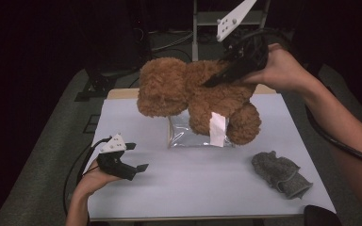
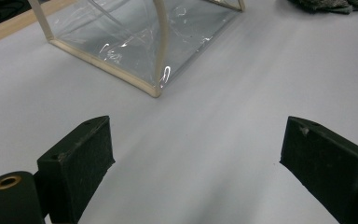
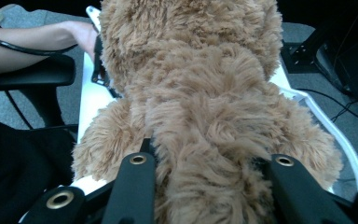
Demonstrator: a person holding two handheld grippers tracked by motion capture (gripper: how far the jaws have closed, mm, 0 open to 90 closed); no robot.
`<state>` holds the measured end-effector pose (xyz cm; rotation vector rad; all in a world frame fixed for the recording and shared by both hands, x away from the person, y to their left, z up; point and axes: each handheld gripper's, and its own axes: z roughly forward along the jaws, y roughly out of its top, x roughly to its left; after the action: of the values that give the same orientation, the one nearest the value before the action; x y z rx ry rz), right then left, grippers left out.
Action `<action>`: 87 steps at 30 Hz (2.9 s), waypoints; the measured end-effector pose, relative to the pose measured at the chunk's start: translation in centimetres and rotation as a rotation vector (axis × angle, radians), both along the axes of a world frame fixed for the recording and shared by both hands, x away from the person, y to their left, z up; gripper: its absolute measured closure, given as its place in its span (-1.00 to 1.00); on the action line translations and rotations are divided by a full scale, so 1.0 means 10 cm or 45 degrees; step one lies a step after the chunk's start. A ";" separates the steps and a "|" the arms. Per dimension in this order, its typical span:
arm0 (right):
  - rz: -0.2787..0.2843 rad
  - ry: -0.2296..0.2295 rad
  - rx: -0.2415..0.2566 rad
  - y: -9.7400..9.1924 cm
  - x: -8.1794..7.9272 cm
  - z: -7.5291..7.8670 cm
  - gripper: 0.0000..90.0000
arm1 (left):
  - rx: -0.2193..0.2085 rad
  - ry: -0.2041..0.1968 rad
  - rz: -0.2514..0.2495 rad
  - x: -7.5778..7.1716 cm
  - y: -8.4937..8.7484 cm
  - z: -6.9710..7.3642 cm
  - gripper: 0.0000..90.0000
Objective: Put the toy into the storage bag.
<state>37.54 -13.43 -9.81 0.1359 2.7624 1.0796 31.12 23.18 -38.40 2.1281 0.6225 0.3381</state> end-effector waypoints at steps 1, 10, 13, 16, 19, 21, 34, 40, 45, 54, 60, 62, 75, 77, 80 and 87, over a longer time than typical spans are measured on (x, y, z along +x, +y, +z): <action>0.002 0.000 0.000 0.01 0.03 0.02 0.47 | 0.003 -0.003 -0.001 0.00 0.00 0.00 -0.81; -0.039 0.027 -0.031 0.10 0.44 0.07 0.47 | -0.001 0.005 0.002 0.01 0.02 -0.02 -0.81; -0.055 0.037 -0.028 0.13 0.57 0.07 0.47 | 0.008 0.012 -0.002 0.01 0.02 -0.03 -0.81; -0.061 0.043 -0.029 0.17 0.70 0.08 0.47 | 0.002 0.013 0.002 0.01 0.03 -0.04 -0.81; -0.079 0.041 -0.027 0.20 0.83 0.08 0.47 | -0.002 0.015 0.004 0.01 0.04 -0.04 -0.81; -0.088 0.040 -0.028 0.21 0.90 0.08 0.47 | -0.005 0.016 0.006 0.01 0.04 -0.04 -0.81; -0.220 0.042 -0.058 0.24 1.53 -0.07 0.47 | 0.001 0.026 -0.019 0.00 0.00 -0.06 -0.81; -0.244 0.036 -0.090 0.30 1.66 -0.25 0.47 | -0.003 0.035 -0.027 0.00 0.00 -0.06 -0.81; -0.205 0.016 -0.106 0.40 1.58 -0.31 0.47 | -0.012 0.036 -0.025 -0.01 0.00 -0.06 -0.81; -0.147 -0.006 -0.127 0.55 1.28 -0.40 0.46 | 0.007 0.038 -0.031 -0.03 0.00 -0.07 -0.81; -0.085 0.022 -0.102 0.61 1.07 -0.43 0.46 | 0.004 0.043 -0.030 -0.03 0.00 -0.07 -0.81; -0.080 0.036 -0.084 0.59 1.05 -0.47 0.46 | 0.003 0.044 -0.030 -0.03 0.00 -0.07 -0.81; -0.253 0.099 -0.072 0.19 1.44 -0.69 0.46 | 0.000 0.051 -0.034 -0.03 -0.01 -0.08 -0.81; -0.282 0.103 -0.072 0.10 1.49 -0.72 0.46 | 0.005 0.046 -0.036 -0.03 -0.01 -0.07 -0.81; -0.298 0.117 -0.074 0.03 1.50 -0.77 0.46 | 0.003 0.044 -0.035 -0.04 -0.01 -0.07 -0.81; -0.291 0.119 -0.083 -0.02 1.46 -0.88 0.46 | 0.002 0.041 -0.041 -0.05 -0.02 -0.06 -0.81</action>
<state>52.16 -13.62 -18.63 0.4921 2.7731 0.9457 30.65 23.02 -39.02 2.1463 0.6063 0.2870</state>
